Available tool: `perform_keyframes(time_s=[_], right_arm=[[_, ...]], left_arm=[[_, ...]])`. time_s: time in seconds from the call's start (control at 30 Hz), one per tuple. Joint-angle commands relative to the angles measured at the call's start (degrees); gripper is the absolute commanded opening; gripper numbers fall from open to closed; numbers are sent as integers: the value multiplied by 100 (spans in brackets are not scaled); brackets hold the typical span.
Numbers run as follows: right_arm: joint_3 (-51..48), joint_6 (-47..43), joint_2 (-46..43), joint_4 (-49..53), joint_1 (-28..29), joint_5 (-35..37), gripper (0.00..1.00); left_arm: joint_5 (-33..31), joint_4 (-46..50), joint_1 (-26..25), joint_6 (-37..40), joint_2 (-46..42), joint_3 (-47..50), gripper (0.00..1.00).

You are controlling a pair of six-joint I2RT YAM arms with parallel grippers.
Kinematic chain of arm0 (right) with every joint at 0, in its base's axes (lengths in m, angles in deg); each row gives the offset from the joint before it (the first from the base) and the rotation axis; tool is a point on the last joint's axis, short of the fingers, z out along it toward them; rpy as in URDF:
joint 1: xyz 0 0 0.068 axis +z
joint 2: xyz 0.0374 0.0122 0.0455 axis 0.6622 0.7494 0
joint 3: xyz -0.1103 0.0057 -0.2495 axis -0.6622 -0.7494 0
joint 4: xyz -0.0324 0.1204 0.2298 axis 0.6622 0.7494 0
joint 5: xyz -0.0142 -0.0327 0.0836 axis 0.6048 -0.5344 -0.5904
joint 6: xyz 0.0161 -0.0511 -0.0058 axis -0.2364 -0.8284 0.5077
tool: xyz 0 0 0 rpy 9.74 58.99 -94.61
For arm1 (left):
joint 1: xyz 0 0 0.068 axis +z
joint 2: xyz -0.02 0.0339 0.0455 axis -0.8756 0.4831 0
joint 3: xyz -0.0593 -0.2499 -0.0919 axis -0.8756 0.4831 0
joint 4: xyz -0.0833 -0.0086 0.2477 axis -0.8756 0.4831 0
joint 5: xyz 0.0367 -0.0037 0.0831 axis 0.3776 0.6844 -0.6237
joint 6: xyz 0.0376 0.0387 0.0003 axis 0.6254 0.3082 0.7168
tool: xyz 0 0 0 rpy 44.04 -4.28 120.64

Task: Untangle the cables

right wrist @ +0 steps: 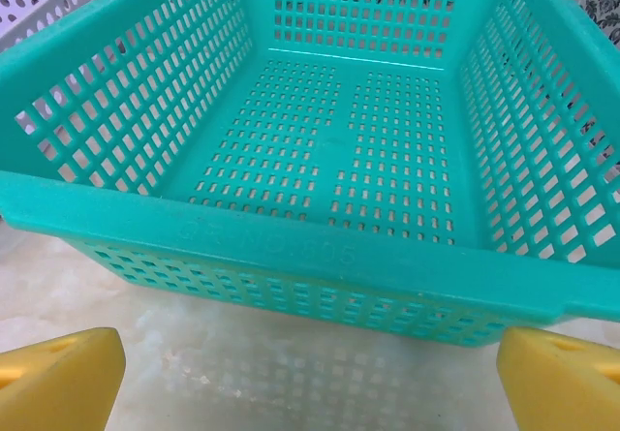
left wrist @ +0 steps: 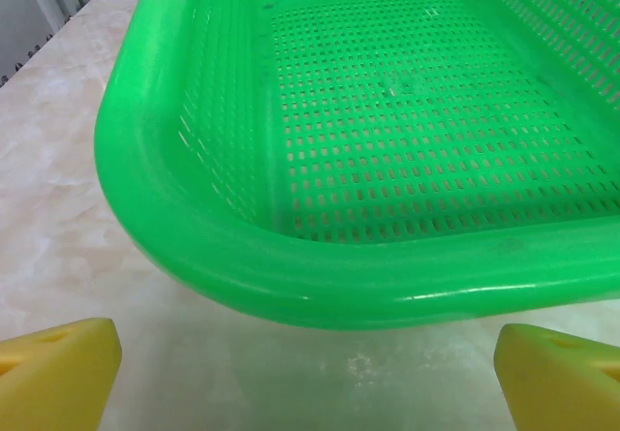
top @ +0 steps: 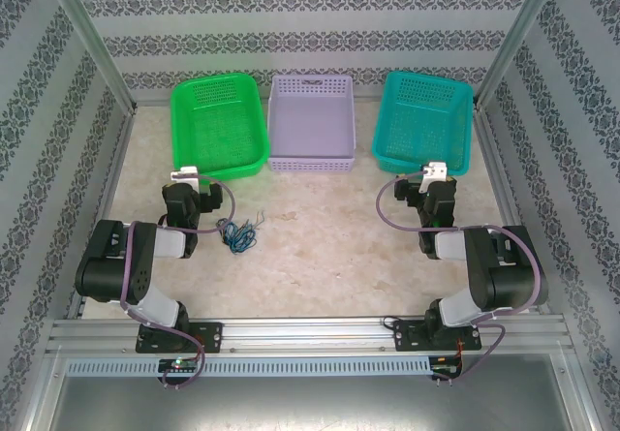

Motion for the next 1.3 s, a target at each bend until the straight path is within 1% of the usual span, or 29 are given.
perform_keyframes(time_s=[0.0, 0.63, 0.67, 0.7, 0.73, 0.77, 0.8, 0.87, 0.9, 0.97, 1.1, 1.17, 1.23, 1.27], right_arm=[[104, 64, 35, -54, -40, -151, 98], [88, 64, 28, -67, -38, -158, 98], [70, 71, -11, -120, -35, -143, 98], [65, 94, -121, -129, -30, -83, 98], [122, 71, -365, 178, 15, 47, 98], [215, 35, -692, 673, 87, 249, 98], [289, 29, -920, 1060, 147, 412, 98], [347, -39, -1338, 1441, 262, 654, 98], [339, 3, -1479, 1461, 295, 721, 98], [354, 149, -1759, 1532, 330, 687, 98], [508, 300, -2329, 2083, 588, 938, 98], [571, 296, -2625, 2271, 759, 1122, 98], [919, 251, -3001, 2813, 1045, 1462, 98], [1298, 382, -3156, 3289, 1229, 1669, 98]], left_arm=[[-48, -51, -4, 1, -41, -19, 99], [-25, -112, -4, 7, -49, 21, 99], [-9, -206, -3, 34, -149, 108, 99], [-128, -213, -31, 35, -327, 184, 99], [-462, -64, -136, 35, -617, 233, 100], [-747, 328, -238, 20, -990, 237, 99], [-887, 758, -302, -11, -1310, 186, 100], [-1033, 1936, -434, -46, -2028, 20, 100], [-1030, 2234, -487, 2, -2274, 7, 99], [-1285, 3037, -619, 169, -2911, -18, 100], [-1566, 4072, -636, -38, -4251, 171, 99], [-1577, 4602, -636, -132, -4880, 188, 100], [-1591, 5104, -653, -218, -5466, -23, 100], [-1759, 5451, -690, -318, -5641, -294, 100]])
